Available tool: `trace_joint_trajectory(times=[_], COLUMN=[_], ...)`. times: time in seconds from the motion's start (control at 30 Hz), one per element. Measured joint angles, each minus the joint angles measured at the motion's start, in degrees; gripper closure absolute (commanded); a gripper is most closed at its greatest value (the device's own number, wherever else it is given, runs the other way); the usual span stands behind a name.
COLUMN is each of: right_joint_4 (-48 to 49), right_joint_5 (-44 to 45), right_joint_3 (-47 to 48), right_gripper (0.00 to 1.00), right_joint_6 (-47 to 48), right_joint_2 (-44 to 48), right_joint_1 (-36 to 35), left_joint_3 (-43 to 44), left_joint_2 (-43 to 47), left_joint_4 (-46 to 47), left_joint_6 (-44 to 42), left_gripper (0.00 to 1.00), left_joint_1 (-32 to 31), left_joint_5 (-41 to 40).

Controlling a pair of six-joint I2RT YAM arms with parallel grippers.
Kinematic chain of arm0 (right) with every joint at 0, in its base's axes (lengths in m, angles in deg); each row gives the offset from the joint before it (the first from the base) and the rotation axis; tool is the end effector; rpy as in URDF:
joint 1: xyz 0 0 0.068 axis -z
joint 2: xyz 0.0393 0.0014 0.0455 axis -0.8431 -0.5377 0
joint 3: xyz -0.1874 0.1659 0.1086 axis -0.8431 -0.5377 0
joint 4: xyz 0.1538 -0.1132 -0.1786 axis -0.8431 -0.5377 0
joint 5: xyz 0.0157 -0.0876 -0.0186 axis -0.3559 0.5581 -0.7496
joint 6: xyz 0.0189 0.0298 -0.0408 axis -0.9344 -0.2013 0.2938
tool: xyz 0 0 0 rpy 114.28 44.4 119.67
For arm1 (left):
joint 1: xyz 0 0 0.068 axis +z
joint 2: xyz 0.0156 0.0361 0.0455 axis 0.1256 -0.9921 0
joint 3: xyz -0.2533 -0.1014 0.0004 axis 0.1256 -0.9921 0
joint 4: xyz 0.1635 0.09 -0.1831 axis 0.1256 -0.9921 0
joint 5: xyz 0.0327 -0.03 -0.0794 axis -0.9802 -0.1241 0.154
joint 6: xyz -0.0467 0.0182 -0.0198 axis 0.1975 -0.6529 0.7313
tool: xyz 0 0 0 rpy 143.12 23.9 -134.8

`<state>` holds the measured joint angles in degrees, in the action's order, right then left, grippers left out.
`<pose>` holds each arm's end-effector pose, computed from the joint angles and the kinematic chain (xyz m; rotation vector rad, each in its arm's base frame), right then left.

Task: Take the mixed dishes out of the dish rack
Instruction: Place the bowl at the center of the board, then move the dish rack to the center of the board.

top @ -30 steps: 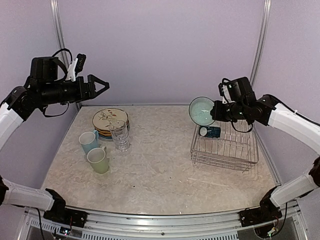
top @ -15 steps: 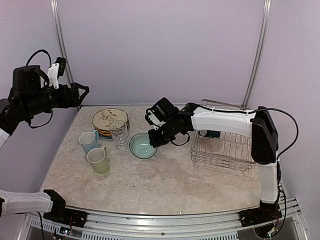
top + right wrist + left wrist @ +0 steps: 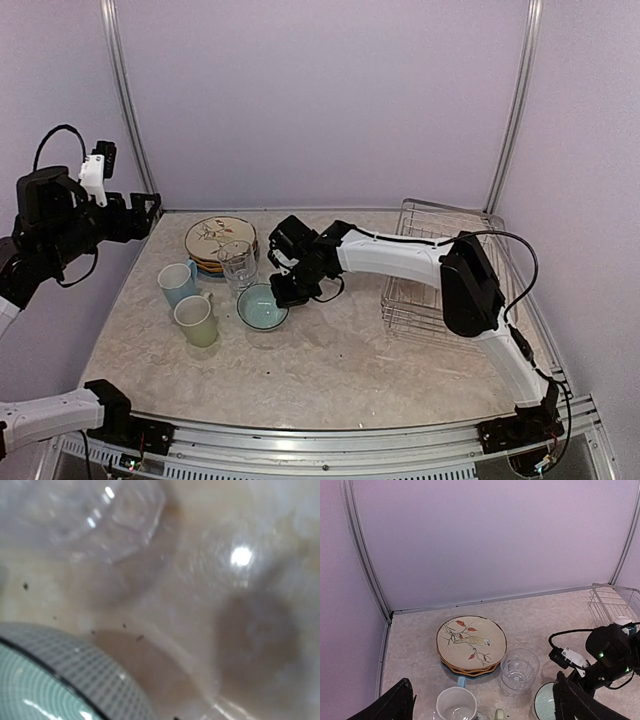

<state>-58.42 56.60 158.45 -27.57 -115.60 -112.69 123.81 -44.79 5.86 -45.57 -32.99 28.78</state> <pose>0.3007 0.4407 0.1821 -0.5938 2.6630 0.6793 0.1397 -0.0583 0.4091 0.1783 1.8018 -0.1551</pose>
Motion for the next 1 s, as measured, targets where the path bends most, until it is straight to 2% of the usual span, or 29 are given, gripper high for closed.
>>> trace_joint_trajectory(times=[0.3, 0.37, 0.53, 0.7, 0.87, 1.0], right_joint_4=[-2.7, -2.9, -2.8, -2.8, -3.4, -3.5], right_joint_5=[-1.3, -1.6, -2.5, -1.4, 4.4, 12.7], right_joint_3=[0.2, 0.2, 1.1, 1.7, -1.1, -8.4], right_gripper=[0.93, 0.86, 0.58, 0.38, 0.26, 0.18], right_joint_6=[-0.8, -0.8, -0.9, 0.2, 3.4, 8.0], right_joint_2=[-0.9, -1.2, -1.3, -1.0, 3.8, 15.4], right_joint_1=[-1.6, -2.0, -2.4, -2.4, -2.4, -2.2], left_joint_3=[-1.6, -1.7, -2.3, -2.4, -2.4, -2.4], left_joint_2=[0.8, 0.6, 0.2, 0.1, 0.1, 0.0], left_joint_4=[2.8, 2.9, 3.3, 3.4, 3.8, 3.9], left_joint_6=[0.1, 0.3, 0.9, 1.2, 1.5, 1.9], left_gripper=[0.08, 0.08, 0.08, 0.08, 0.08, 0.08], left_joint_1=[3.4, 4.0, 4.9, 5.0, 5.2, 5.2], left_joint_5=[1.0, 1.6, 2.7, 3.0, 3.2, 3.8])
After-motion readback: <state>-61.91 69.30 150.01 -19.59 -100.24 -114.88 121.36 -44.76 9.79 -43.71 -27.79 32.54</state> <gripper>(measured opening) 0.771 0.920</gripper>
